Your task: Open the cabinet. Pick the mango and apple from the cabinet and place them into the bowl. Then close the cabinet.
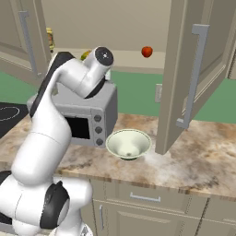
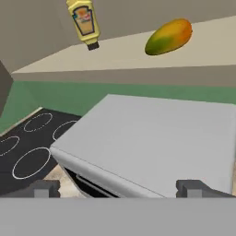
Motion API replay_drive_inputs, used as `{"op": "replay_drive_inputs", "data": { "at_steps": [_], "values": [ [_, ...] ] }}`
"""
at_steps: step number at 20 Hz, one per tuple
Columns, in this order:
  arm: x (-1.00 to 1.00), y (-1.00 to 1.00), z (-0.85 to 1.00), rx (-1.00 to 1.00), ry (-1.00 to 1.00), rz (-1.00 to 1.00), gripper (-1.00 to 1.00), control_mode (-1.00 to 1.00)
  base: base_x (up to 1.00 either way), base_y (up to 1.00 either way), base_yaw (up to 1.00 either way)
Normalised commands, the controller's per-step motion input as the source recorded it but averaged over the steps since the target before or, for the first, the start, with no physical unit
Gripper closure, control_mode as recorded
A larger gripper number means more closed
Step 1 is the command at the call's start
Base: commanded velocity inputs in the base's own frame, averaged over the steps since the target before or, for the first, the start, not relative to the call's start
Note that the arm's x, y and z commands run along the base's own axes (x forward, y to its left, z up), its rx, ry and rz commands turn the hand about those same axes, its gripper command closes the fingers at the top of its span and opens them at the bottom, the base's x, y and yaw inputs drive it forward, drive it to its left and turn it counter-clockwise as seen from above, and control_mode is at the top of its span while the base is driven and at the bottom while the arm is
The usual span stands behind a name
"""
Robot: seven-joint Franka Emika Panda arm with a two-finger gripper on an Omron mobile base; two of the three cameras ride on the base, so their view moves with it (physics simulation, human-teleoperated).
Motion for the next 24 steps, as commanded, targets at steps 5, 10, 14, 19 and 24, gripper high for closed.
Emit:
{"op": "replay_drive_inputs", "data": {
  "at_steps": [5, 10, 14, 19, 24],
  "values": [
    [0.05, 0.13, 0.0, 0.14, 0.0, 0.42, -1.0, -1.0, 0.0, 0.0, 0.0],
    [0.04, 0.29, 0.0, 0.02, 0.0, 0.15, -1.0, -1.0, 0.0, 0.0, 0.0],
    [0.38, 0.36, 0.0, 0.03, 0.0, 0.09, -1.0, -1.0, 0.0, 0.0, 0.0],
    [0.3, 0.42, 0.0, 0.05, 0.0, 0.14, -1.0, -1.0, 0.0, 0.0, 0.0],
    [-0.05, 0.88, 0.02, 0.0, -0.1, 0.13, -1.0, -1.0, 0.0, 0.0, 0.0]
  ]
}}
